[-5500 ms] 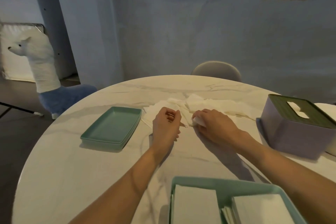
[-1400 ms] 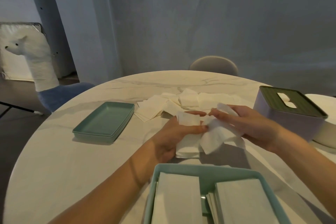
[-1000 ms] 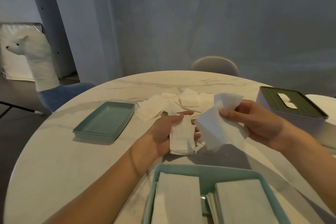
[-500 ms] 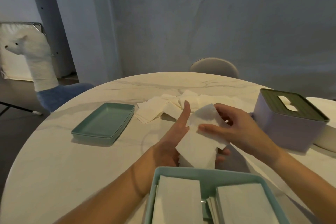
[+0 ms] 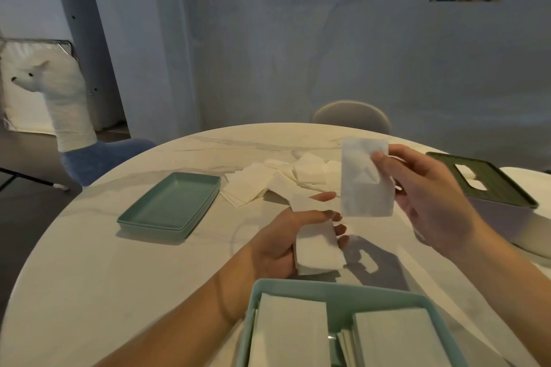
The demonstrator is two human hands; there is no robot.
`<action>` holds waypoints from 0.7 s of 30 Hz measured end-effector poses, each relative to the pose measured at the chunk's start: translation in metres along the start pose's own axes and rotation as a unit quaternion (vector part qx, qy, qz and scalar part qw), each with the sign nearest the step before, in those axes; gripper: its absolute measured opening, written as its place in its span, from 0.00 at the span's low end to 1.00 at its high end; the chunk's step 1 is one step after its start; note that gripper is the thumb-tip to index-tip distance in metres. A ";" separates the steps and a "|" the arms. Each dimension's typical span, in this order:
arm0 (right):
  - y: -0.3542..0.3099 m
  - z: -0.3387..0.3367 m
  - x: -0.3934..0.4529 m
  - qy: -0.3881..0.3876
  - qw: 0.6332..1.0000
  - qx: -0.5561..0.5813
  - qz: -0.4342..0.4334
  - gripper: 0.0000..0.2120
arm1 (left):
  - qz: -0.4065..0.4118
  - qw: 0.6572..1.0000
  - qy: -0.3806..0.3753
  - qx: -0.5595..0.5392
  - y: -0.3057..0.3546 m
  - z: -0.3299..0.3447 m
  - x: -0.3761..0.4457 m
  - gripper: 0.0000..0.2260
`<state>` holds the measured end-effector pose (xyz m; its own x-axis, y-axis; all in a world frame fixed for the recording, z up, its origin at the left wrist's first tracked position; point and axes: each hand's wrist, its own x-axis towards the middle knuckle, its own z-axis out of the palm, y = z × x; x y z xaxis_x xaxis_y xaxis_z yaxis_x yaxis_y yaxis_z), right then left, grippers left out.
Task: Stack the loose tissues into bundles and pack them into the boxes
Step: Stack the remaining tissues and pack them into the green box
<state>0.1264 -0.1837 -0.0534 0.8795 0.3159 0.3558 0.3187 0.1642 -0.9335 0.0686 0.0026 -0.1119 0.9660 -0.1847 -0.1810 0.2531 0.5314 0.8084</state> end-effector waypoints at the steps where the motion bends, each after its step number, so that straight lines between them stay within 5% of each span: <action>1: -0.002 0.003 -0.002 -0.034 0.999 0.023 0.022 0.06 | -0.004 1.000 0.014 -0.005 0.000 0.003 -0.002 0.22; 4: 0.003 0.013 -0.011 -0.106 0.992 -0.060 0.041 0.07 | -0.032 0.998 0.023 -0.051 0.000 0.007 -0.001 0.17; 8: 0.025 0.025 -0.014 -0.069 0.978 -0.180 0.081 0.10 | -0.004 0.999 -0.002 -0.051 0.000 0.017 -0.004 0.26; 14: 0.045 0.008 -0.004 -0.038 0.941 -0.330 -0.059 0.07 | 0.029 0.998 0.047 -0.038 0.017 0.005 -0.009 0.33; 18: 0.058 -0.005 -0.004 -0.202 0.885 -0.419 -0.025 0.22 | 0.056 0.985 0.119 -0.113 0.034 -0.020 -0.006 0.24; 21: 0.067 -0.007 -0.006 -0.222 0.833 -0.506 -0.040 0.22 | 0.057 0.978 0.152 -0.131 0.041 -0.032 -0.007 0.23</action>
<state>0.1454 -0.1813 -0.1185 0.6960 0.6926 0.1895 0.7014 -0.5993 -0.3859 0.0736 0.0522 -0.0955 0.9497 0.1205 -0.2890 0.1100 0.7358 0.6683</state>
